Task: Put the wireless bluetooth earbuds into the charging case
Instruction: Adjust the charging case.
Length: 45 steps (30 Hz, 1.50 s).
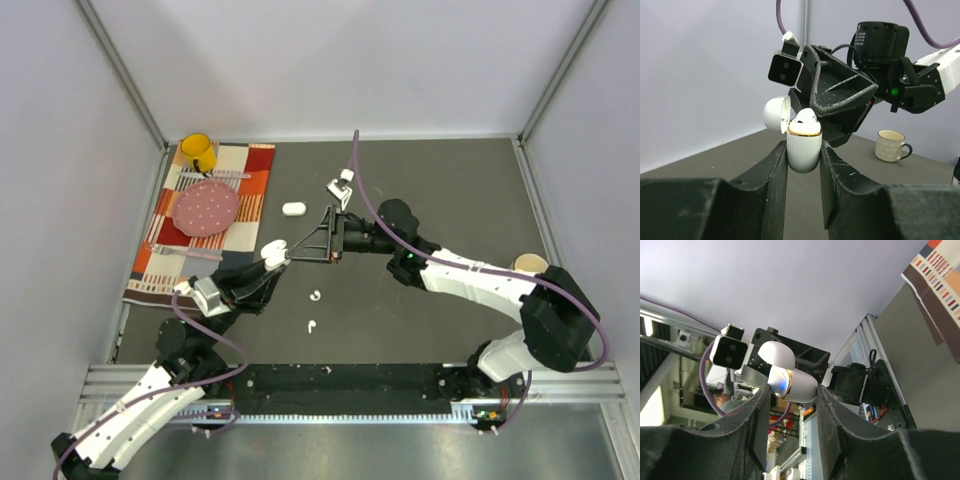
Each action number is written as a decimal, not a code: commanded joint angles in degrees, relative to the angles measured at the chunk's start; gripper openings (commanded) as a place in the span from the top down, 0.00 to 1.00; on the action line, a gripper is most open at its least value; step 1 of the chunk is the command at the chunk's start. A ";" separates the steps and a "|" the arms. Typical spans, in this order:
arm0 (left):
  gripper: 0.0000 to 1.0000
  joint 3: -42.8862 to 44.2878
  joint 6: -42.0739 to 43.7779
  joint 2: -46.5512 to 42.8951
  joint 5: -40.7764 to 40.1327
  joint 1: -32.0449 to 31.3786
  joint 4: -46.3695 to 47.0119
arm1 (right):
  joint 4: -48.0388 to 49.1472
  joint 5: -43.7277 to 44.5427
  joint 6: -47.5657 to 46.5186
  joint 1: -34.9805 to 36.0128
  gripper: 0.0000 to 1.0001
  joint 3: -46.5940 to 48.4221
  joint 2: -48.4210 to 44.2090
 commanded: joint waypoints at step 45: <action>1.00 -0.39 -0.18 1.79 2.84 0.05 5.77 | -7.59 -2.72 -5.02 1.11 0.42 5.78 -0.21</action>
